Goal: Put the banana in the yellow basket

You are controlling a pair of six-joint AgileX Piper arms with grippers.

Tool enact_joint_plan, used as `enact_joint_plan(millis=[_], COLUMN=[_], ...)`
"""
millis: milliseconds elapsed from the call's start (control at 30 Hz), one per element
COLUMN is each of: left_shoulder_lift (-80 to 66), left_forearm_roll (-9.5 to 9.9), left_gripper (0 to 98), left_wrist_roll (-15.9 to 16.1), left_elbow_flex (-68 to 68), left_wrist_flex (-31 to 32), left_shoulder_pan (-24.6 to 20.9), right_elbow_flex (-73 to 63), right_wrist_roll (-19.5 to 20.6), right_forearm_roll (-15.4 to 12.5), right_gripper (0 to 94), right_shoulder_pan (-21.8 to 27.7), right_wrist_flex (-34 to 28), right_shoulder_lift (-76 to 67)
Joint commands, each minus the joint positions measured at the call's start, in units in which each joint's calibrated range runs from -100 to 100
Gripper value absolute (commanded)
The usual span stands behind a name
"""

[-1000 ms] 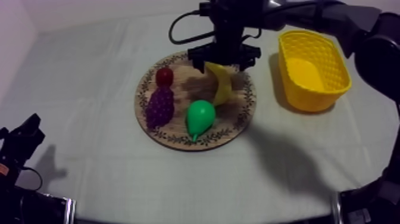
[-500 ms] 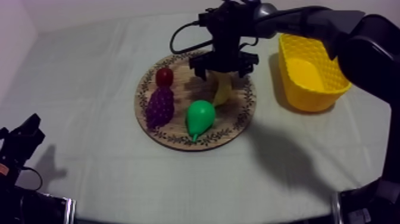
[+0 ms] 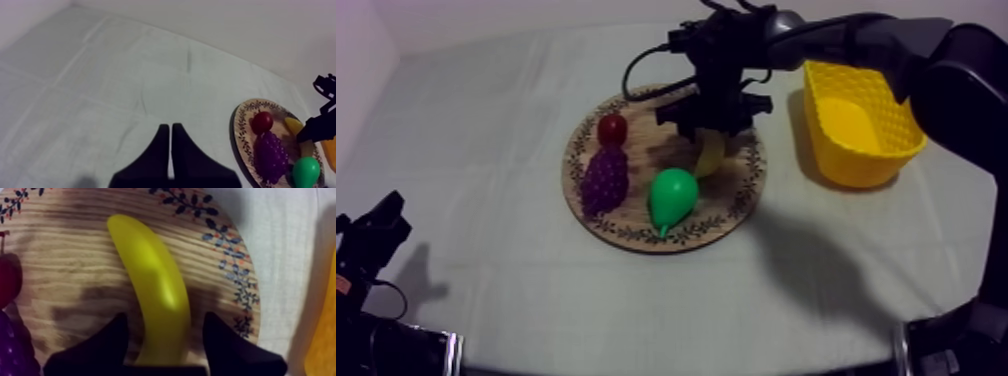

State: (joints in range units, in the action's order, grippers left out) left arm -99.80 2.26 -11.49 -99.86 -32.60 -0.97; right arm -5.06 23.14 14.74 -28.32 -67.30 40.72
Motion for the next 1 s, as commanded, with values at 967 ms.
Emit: enact_joint_plan(millis=[967], left_shoulder_lift=[0.0], left_forearm_roll=[0.01], left_gripper=[0.1], left_wrist_roll=[0.0], left_elbow_flex=[0.0], left_wrist_flex=[0.0], left_shoulder_pan=[0.0], right_elbow_flex=[0.3], right_wrist_roll=[-2.8], right_forearm_roll=[-1.0], right_gripper=[19.9], right_shoulder_pan=[-0.6], right_wrist_flex=[-0.4], right_shoulder_lift=[-3.0])
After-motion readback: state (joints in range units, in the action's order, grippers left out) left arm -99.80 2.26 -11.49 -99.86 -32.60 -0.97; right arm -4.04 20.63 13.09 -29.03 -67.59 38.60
